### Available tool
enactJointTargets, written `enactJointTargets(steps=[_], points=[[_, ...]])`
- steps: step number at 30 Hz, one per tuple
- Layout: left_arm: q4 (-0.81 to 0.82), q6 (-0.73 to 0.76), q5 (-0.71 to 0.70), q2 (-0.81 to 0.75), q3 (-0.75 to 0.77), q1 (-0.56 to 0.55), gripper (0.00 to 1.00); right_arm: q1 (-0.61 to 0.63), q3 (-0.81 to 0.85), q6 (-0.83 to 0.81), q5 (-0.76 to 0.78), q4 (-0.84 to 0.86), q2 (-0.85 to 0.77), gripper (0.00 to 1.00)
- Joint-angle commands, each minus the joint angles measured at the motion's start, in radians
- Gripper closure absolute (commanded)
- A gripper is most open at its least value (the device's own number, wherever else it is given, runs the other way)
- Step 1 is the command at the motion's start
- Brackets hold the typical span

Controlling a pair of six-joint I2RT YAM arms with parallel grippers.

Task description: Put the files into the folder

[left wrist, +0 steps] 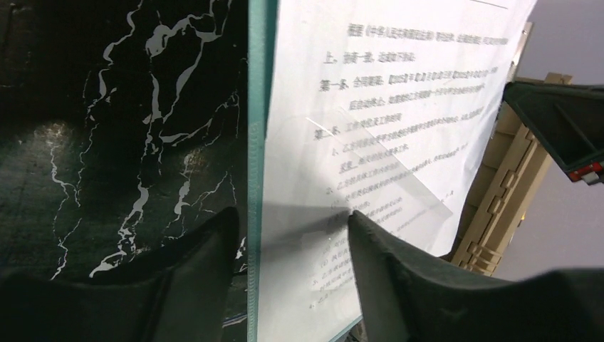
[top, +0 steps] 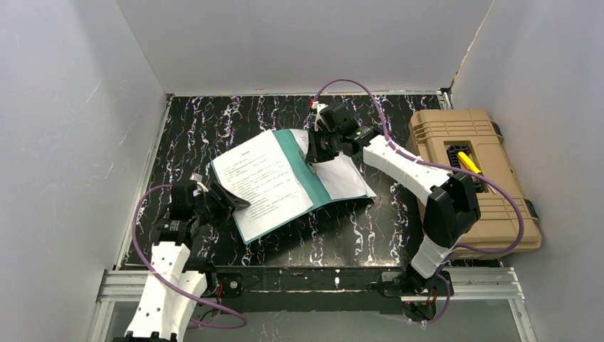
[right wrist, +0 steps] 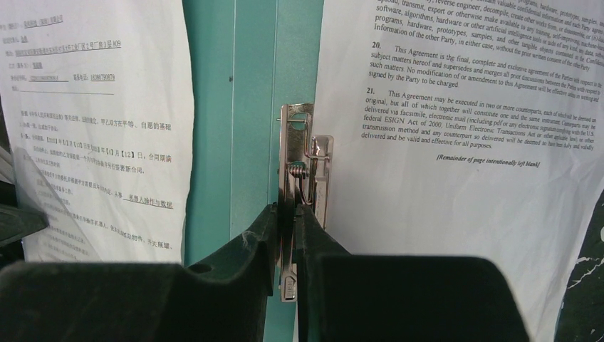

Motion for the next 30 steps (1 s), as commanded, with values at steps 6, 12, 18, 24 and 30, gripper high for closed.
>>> enactJointTargets(steps=[6,12,18,24,30], points=[[-0.064,0.01,0.065,-0.052,0.052,0.012,0.92,-0.007,-0.046,0.014,-0.014,0.043,-0.068,0.99],[-0.115,0.037,0.061,-0.065,0.107,0.013,1.0,-0.007,-0.09,-0.003,-0.04,0.042,-0.069,0.99],[-0.197,0.114,0.062,-0.031,0.204,0.013,1.0,-0.006,-0.141,-0.029,-0.073,0.03,-0.065,0.88],[-0.269,0.188,0.072,0.001,0.289,0.013,1.0,-0.007,-0.172,-0.047,-0.018,0.032,-0.098,0.53],[-0.362,0.287,0.02,0.048,0.375,0.013,1.0,-0.027,-0.208,-0.048,-0.006,0.047,-0.124,0.32]])
